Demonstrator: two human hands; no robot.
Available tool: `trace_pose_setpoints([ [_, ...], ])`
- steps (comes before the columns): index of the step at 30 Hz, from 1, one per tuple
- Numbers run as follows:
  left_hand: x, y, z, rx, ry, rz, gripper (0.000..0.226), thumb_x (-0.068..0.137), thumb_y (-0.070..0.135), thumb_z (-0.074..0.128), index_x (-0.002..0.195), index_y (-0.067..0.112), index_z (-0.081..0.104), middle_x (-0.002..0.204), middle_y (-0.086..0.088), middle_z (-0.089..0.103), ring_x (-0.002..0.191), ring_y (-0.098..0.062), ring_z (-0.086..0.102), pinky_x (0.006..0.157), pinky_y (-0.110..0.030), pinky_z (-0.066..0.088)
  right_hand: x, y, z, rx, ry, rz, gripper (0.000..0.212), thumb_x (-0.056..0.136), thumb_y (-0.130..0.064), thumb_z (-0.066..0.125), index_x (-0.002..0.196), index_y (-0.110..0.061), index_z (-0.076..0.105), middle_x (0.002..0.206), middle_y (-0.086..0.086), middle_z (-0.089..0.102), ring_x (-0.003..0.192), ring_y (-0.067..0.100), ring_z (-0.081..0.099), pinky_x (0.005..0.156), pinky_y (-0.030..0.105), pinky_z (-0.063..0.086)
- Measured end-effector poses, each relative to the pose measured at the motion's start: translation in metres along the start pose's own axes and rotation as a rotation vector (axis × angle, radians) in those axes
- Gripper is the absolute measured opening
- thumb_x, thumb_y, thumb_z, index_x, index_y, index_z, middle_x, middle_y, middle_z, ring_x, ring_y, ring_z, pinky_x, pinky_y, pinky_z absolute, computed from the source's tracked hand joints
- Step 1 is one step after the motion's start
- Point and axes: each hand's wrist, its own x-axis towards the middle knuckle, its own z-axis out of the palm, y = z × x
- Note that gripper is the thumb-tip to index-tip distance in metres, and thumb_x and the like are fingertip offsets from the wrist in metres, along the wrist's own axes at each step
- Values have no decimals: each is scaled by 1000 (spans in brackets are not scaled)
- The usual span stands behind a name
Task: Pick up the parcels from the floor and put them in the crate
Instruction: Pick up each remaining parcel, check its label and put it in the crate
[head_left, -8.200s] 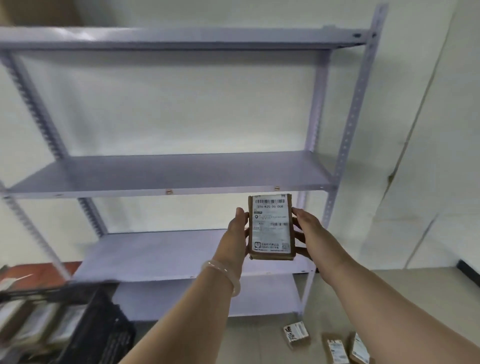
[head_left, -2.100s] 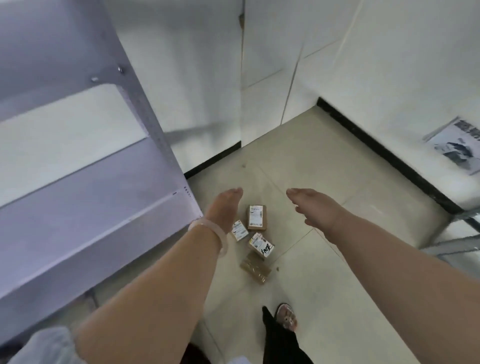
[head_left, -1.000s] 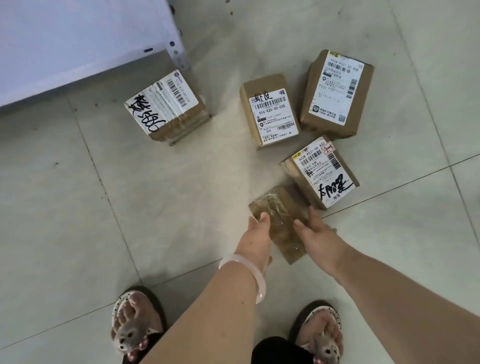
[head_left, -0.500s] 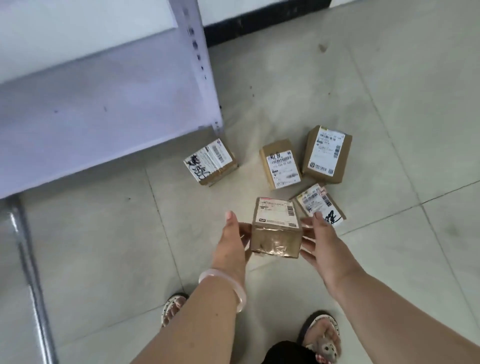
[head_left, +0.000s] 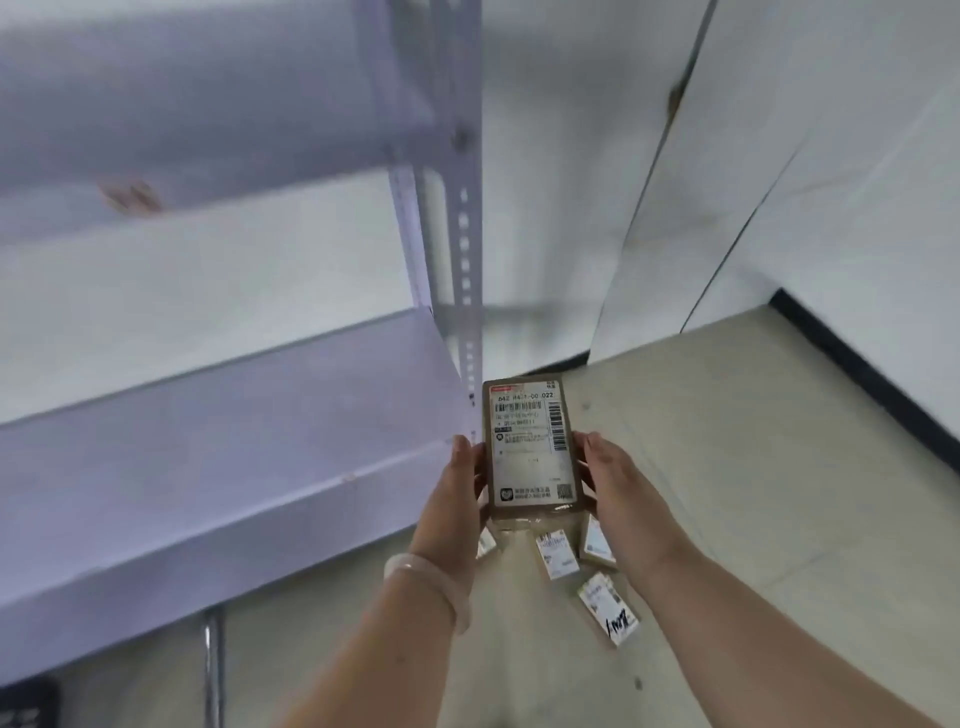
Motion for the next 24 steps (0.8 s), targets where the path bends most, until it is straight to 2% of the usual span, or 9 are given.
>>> trace_pose_setpoints([
  [1,-19,28,3,20,-16,45,43,100,48,28,96,26,64,101,5,71,108,-17,61,104,-43,43,-15,-26,2,6,16,-36,35,99,-50,29,104,-39,62,97,-13,72,91,-1,66,73,19,48],
  [3,-57,81,9,64,-15,139,40,101,44,30,90,27,65,98,6,68,103,-13,61,94,-38,49,-45,-77,4,10,14,-122,34,100,-51,27,103,-41,60,97,-16,69,93,-1,63,72,17,45],
  [7,-126,159,5,154,23,323,42,100,45,31,87,31,68,94,6,72,93,-8,65,93,-39,51,-113,-169,16,-11,-78,-310,37,102,-44,25,98,-43,62,88,-24,70,82,-12,65,60,3,46],
  [11,-194,202,-13,113,62,449,47,100,46,30,82,35,73,87,15,75,95,-7,66,100,-46,47,-165,-220,34,-20,-166,-460,38,103,-43,24,97,-45,62,88,-26,69,80,-18,63,58,2,46],
  [14,-246,213,-37,66,135,501,44,98,51,32,90,37,73,91,20,74,99,-5,63,106,-48,42,-200,-238,56,-16,-275,-508,41,103,-42,24,96,-46,63,87,-25,70,80,-15,65,63,7,47],
  [16,-280,210,-59,44,193,532,42,96,56,33,103,34,69,99,17,73,103,-6,63,107,-47,40,-228,-242,73,-10,-343,-532,41,103,-40,23,93,-43,63,80,-28,70,73,-18,64,66,13,46],
  [19,-327,200,-91,37,301,563,44,92,62,35,107,34,66,106,14,71,106,-8,62,108,-46,40,-268,-241,100,-11,-438,-577,43,103,-39,24,86,-44,62,72,-31,68,69,-19,63,68,17,44],
  [22,-373,192,-121,22,377,562,49,89,65,36,112,32,65,107,13,71,108,-9,62,108,-46,40,-305,-237,129,-24,-516,-604,42,104,-39,22,84,-44,59,84,-25,62,75,-10,62,69,16,44],
  [24,-400,189,-143,-8,437,581,47,92,62,35,112,31,65,105,13,72,105,-9,63,107,-45,40,-327,-236,150,-35,-571,-600,41,104,-40,20,85,-43,57,90,-23,59,83,-7,57,78,22,46],
])
